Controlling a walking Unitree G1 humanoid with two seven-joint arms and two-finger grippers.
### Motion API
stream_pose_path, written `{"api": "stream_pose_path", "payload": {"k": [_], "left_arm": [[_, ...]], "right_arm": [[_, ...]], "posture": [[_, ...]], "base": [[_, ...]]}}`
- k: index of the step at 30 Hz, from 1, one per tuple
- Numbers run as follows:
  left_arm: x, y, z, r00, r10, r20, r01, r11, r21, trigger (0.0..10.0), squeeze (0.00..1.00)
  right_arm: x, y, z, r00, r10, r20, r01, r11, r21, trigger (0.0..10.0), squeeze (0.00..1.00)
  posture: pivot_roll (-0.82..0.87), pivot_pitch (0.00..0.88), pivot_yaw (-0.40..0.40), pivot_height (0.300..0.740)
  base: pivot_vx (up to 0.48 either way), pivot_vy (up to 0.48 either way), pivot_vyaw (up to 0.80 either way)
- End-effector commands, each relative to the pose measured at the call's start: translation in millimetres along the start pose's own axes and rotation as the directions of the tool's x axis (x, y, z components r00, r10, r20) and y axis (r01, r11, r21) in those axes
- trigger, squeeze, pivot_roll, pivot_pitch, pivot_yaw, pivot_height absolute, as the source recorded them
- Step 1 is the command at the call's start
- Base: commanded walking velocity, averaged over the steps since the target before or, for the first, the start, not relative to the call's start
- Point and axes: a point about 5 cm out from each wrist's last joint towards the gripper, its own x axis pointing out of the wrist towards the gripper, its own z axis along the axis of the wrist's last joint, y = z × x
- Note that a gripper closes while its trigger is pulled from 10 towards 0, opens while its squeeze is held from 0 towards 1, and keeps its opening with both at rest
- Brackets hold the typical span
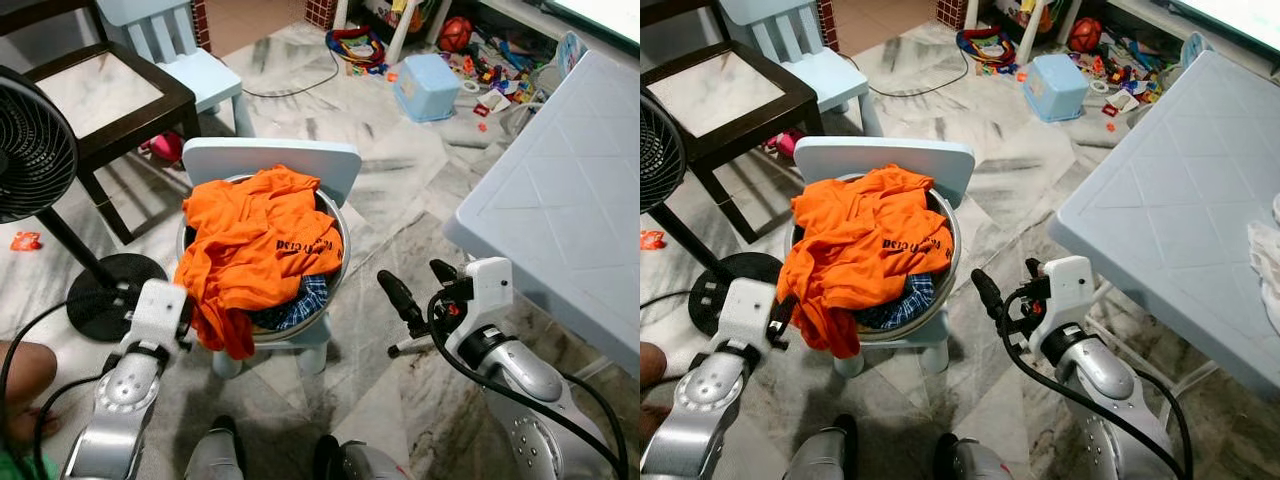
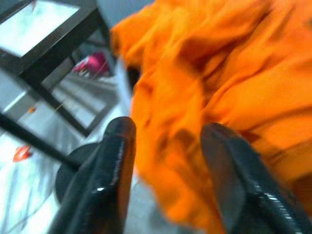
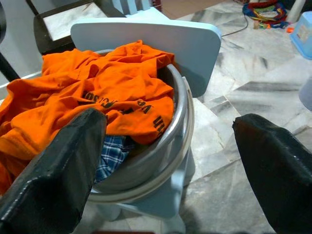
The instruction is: Hang hanger
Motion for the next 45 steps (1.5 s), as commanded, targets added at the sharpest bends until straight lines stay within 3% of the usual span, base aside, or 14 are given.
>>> {"api": "stream_pose_path", "payload": {"k": [1, 5, 15, 19, 20, 21, 23, 26, 28, 29, 30, 31, 45], "left_arm": [[-1.4, -13.1, 5, 0.998, -0.058, 0.009, 0.058, 0.998, 0.017, 10.0, 1.0], [-2.0, -23.9, 12, 0.995, -0.1, 0.017, 0.1, 0.995, -0.02, 10.0, 1.0], [-26.5, -48.3, 15, 0.979, -0.201, -0.025, 0.199, 0.977, -0.072, 10.0, 1.0], [-27.4, -48.9, -4, 0.972, -0.207, -0.108, 0.204, 0.978, -0.033, 10.0, 1.0], [-24.5, -46.8, -8, 0.97, -0.207, -0.127, 0.205, 0.978, -0.024, 10.0, 0.91], [-24.0, -46.4, -8, 0.97, -0.207, -0.131, 0.206, 0.978, -0.022, 10.0, 0.0], [-13.8, -45.4, -14, 0.959, -0.239, -0.152, 0.242, 0.97, 0.007, 10.0, 0.0], [-7.8, -44.4, -16, 0.956, -0.244, -0.161, 0.247, 0.969, 0.001, 10.0, 0.0], [4.8, -40.2, -16, 0.959, -0.23, -0.167, 0.23, 0.973, -0.015, 10.0, 0.0], [7.3, -39.5, -16, 0.96, -0.228, -0.164, 0.229, 0.973, -0.015, 4.2, 0.0], [8.8, -39.0, -15, 0.96, -0.228, -0.162, 0.228, 0.973, -0.014, 4.2, 0.0], [10.7, -38.9, -15, 0.96, -0.233, -0.158, 0.234, 0.972, -0.011, 0.0, 0.0], [14.8, -40.3, -17, 0.96, -0.254, -0.122, 0.252, 0.967, -0.031, 0.0, 0.0]], "right_arm": [[-1.5, -2.3, -4, 1.0, -0.018, -0.016, 0.018, 1.0, -0.008, 10.0, 0.0], [-0.9, -2.7, -4, 1.0, -0.02, -0.014, 0.02, 1.0, -0.01, 10.0, 0.0], [-0.5, -1.9, -6, 1.0, -0.024, -0.015, 0.024, 1.0, -0.011, 10.0, 0.0], [0.4, 0.1, -7, 1.0, -0.02, -0.014, 0.02, 1.0, -0.007, 10.0, 0.0], [0.4, 0.1, -7, 1.0, -0.02, -0.014, 0.02, 1.0, -0.007, 10.0, 0.0], [0.4, 0.1, -7, 1.0, -0.02, -0.014, 0.02, 1.0, -0.007, 10.0, 0.0], [0.4, 0.1, -7, 1.0, -0.02, -0.015, 0.02, 1.0, -0.007, 10.0, 0.0], [0.4, 0.4, -7, 1.0, -0.02, -0.015, 0.02, 1.0, -0.008, 10.0, 0.0], [0.8, 1.0, -6, 1.0, -0.02, -0.013, 0.02, 1.0, -0.01, 10.0, 0.0], [0.9, 1.1, -6, 1.0, -0.02, -0.012, 0.02, 1.0, -0.012, 10.0, 0.0], [0.9, 1.1, -6, 1.0, -0.02, -0.011, 0.02, 1.0, -0.013, 10.0, 0.0], [0.5, 0.6, -6, 1.0, -0.023, -0.01, 0.023, 1.0, -0.018, 10.0, 0.0], [0.7, 2.1, -7, 1.0, -0.027, -0.012, 0.026, 0.999, -0.024, 10.0, 0.0]], "posture": [[0.04, 0.213, -0.124, 0.74], [0.04, 0.211, -0.122, 0.74], [0.05, 0.212, -0.121, 0.74], [0.05, 0.213, -0.121, 0.74], [0.05, 0.215, -0.121, 0.74], [0.05, 0.215, -0.121, 0.74], [0.04, 0.215, -0.123, 0.74], [0.04, 0.216, -0.122, 0.74], [0.03, 0.216, -0.122, 0.74], [0.03, 0.215, -0.122, 0.74], [0.03, 0.215, -0.122, 0.74], [0.03, 0.217, -0.12, 0.74], [0.03, 0.226, -0.12, 0.74]], "base": [[0.0, 0.0, 0.0], [0.0, 0.0, 0.0], [0.0, 0.0, 0.0], [0.0, 0.0, 0.0], [0.0, 0.0, 0.0], [0.0, 0.0, 0.0], [0.0, 0.0, 0.0], [0.0, 0.0, 0.0], [0.0, 0.0, 0.0], [0.0, 0.0, 0.0], [0.0, 0.0, 0.0], [0.0, 0.0, 0.0], [0.0, 0.0, 0.0]]}}
